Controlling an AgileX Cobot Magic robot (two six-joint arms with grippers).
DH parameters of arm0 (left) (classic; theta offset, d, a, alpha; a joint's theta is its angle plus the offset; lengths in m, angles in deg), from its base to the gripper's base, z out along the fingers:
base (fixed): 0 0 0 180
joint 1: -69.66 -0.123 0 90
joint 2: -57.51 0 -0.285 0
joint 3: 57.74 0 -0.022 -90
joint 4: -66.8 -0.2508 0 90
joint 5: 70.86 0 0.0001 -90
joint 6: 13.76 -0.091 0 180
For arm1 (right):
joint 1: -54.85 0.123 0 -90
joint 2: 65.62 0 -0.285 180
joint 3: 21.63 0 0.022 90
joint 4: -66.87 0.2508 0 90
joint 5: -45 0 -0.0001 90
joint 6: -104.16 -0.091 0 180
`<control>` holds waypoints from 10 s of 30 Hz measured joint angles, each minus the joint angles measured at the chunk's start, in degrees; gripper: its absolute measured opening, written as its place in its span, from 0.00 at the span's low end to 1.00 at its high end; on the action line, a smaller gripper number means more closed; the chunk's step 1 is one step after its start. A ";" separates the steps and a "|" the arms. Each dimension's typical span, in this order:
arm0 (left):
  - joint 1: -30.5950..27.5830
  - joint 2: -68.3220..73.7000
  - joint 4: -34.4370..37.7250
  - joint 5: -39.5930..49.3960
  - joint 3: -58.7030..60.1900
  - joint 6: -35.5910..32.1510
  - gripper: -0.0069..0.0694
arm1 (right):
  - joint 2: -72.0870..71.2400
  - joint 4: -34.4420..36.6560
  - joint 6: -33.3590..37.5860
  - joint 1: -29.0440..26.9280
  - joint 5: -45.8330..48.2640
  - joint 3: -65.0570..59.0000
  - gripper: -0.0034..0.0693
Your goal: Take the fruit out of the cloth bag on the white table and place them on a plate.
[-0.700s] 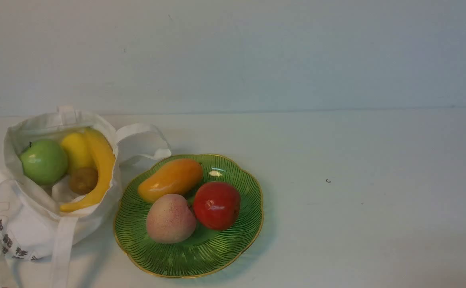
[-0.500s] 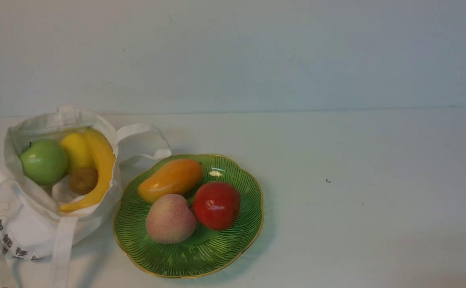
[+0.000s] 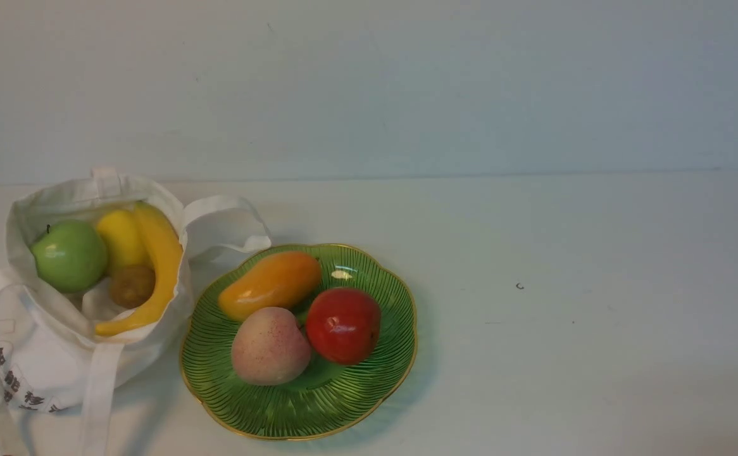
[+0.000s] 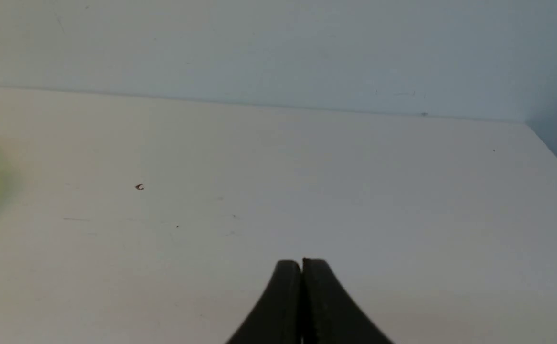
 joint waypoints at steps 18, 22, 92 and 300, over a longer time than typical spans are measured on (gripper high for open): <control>0.00 0.00 0.00 0.00 0.00 0.00 0.08 | 0.00 0.00 -0.04 0.00 0.00 0.00 0.03; 0.00 0.00 1.72 0.00 0.00 1.31 0.08 | 0.00 0.00 -0.04 0.00 0.00 0.00 0.03; -0.04 103.38 -15.44 35.87 -83.54 2.59 0.87 | 0.00 0.00 0.19 0.00 0.02 0.00 0.03; 30.36 34.41 3.18 8.61 -24.68 0.59 0.08 | 0.00 0.00 -0.04 0.00 0.07 0.00 0.03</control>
